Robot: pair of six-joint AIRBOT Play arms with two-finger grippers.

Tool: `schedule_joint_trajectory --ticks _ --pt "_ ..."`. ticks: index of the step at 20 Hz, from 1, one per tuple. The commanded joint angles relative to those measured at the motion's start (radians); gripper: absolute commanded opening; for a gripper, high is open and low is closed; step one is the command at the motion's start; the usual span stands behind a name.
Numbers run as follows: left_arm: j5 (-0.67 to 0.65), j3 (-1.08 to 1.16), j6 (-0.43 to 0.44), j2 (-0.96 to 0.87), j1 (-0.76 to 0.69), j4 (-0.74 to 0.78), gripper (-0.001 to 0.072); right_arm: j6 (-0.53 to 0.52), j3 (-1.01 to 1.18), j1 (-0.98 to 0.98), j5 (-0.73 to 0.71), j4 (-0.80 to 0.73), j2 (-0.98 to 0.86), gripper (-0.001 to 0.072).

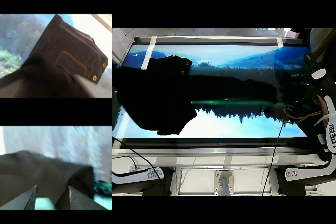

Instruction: Fold the clothes and pants, and hang the long-sleeved shirts on hangers.

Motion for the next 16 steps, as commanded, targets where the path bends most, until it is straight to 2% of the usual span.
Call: schedule_joint_trajectory --ticks 1,5,6,7,9,11,16 --pt "-0.040 0.002 -0.018 0.023 0.037 0.006 0.0717 0.012 0.061 0.000 0.069 0.039 -0.014 0.0436" --pt "-0.427 -0.013 -0.018 0.155 0.181 0.242 0.0712 -0.072 0.089 0.061 0.412 0.065 0.003 0.0424" --pt "-0.484 -0.046 -0.018 0.183 0.219 0.273 0.0676 -0.077 0.065 0.117 0.423 0.072 0.003 0.0424" --pt "-0.505 -0.093 -0.018 0.210 0.254 0.282 0.0582 -0.083 0.035 0.185 0.390 0.080 0.002 0.0425" --pt "-0.504 -0.217 -0.018 0.255 0.311 0.281 0.0562 -0.083 -0.011 0.358 0.239 0.091 -0.021 0.0424" --pt "-0.489 -0.327 -0.017 0.264 0.350 0.282 0.0562 -0.083 0.005 0.531 0.152 0.141 -0.107 0.0425" --pt "-0.355 -0.493 -0.017 0.262 0.369 0.275 0.0563 -0.113 0.227 0.772 0.143 0.446 -0.436 0.0456"
